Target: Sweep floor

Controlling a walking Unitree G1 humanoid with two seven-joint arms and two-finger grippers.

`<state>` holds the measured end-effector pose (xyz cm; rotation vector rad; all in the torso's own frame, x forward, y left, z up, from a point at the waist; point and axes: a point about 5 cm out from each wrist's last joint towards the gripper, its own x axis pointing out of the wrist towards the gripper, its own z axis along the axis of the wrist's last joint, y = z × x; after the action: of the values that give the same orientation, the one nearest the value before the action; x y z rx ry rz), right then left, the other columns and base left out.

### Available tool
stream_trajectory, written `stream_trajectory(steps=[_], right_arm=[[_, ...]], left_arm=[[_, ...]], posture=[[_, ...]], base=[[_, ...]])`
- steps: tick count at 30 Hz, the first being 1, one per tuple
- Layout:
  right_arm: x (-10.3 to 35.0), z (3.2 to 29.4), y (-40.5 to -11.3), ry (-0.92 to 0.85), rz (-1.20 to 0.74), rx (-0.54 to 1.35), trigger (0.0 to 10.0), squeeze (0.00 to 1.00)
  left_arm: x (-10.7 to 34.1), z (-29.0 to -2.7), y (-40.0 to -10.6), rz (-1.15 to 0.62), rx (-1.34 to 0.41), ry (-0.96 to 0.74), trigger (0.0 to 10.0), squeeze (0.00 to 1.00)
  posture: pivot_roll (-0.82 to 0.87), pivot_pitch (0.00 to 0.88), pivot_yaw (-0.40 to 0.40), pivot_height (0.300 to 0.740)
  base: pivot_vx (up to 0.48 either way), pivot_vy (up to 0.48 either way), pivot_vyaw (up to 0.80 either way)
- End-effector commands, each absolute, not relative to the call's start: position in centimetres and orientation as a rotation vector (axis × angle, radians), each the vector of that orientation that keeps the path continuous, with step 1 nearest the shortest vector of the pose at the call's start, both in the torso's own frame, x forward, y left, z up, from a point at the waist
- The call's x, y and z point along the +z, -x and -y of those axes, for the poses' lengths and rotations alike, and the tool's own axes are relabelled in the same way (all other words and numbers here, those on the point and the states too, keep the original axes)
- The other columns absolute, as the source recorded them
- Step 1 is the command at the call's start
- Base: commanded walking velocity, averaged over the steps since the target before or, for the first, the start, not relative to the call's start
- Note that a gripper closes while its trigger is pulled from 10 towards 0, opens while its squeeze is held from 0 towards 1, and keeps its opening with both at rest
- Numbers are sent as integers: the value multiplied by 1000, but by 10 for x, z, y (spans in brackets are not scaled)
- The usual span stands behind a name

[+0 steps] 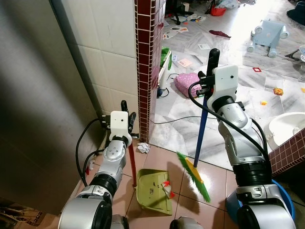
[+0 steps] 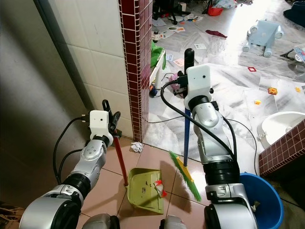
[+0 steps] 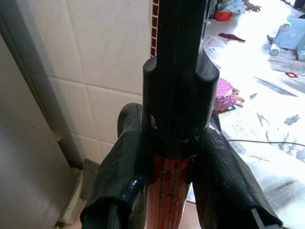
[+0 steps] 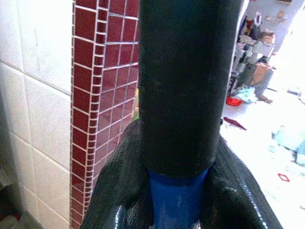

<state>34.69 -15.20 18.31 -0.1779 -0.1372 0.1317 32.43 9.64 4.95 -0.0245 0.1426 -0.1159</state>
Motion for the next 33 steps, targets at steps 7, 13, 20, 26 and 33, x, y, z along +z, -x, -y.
stream_trajectory(steps=[7,13,20,26,33], right_arm=[[143,145,-345,-39,5,53,10000,0],[145,158,-353,84,15,53,10000,0],[135,152,-347,23,-47,28,10000,0],[123,144,-342,158,-55,56,10000,0],[99,135,-331,187,-92,164,10000,0]], left_arm=[[49,-107,-324,-149,-76,32,10000,0],[47,-111,-322,-152,-67,25,10000,0],[47,-119,-320,-150,-37,31,10000,0],[50,-119,-316,-132,-104,93,10000,0],[54,-131,-303,-131,-138,102,10000,0]], posture=[[-125,15,35,740],[-130,14,35,740],[-101,33,9,740],[-82,16,30,740],[-63,0,77,740]], base=[[0,0,0],[0,0,0],[0,0,0],[0,0,0],[0,0,0]])
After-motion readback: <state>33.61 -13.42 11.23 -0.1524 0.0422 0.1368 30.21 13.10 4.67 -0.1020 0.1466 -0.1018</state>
